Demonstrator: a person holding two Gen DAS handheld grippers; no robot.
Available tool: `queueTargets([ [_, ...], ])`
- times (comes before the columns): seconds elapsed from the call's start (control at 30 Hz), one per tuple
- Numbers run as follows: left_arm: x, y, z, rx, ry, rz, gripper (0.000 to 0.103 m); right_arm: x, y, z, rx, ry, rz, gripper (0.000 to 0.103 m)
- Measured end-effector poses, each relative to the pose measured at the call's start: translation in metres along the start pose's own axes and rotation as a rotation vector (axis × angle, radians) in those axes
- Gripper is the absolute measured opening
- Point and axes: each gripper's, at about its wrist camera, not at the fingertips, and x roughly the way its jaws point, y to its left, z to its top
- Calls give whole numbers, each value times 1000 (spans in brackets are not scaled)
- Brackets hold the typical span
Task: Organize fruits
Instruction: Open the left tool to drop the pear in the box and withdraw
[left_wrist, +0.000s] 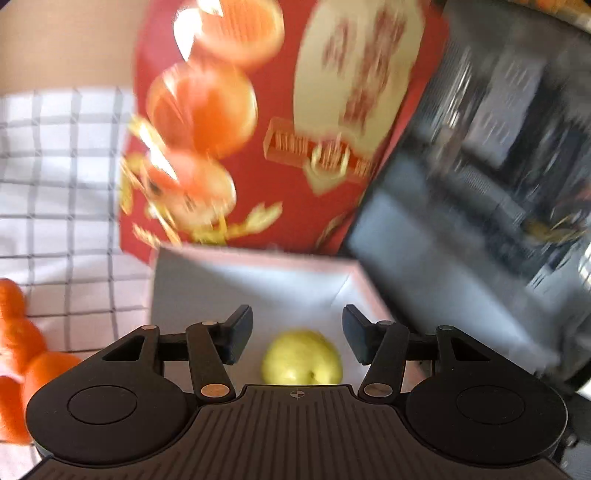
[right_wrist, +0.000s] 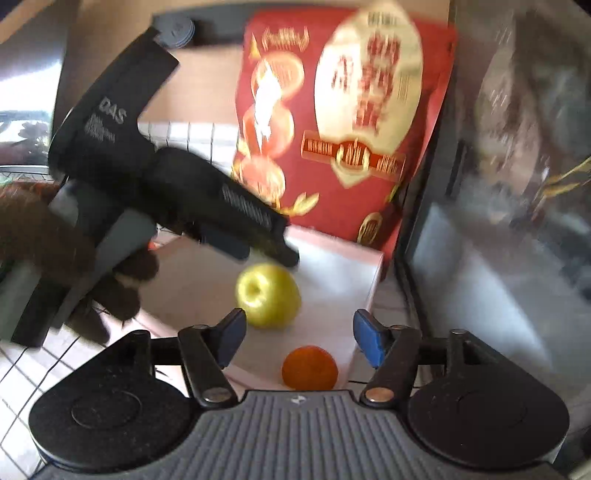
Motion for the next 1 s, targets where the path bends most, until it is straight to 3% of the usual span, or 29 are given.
queueTargets([
  [0.07, -32, 3, -6, 4, -30, -29, 59, -18, 6, -6, -19, -31, 20, 70],
  [0.17, -86, 8, -25, 25, -65, -35, 59, -39, 22, -14, -46, -26, 116, 72],
  [0.27, -148, 25, -54, 28, -119, 6, 59, -46, 41, -17, -79, -8, 172, 73],
  [0.4, -234, 61, -100, 24, -271, 166, 59, -44, 69, -11, -72, 25, 265, 74],
  [0.53, -297, 107, -137, -91, -380, 375, 59, -37, 106, 1, -45, 63, 389, 75],
  [0.63, -330, 145, -159, -239, -427, 459, 59, -40, 143, 5, -81, 71, 462, 75],
  [0.77, -350, 178, -175, -379, -469, 469, 59, -39, 196, 10, -170, 57, 537, 75],
  [0.83, -351, 186, -176, -406, -455, 455, 59, -37, 218, 11, -197, 51, 588, 75],
  [1.0, -332, 178, -169, -363, -412, 396, 59, -29, 258, 15, -193, 51, 699, 76],
])
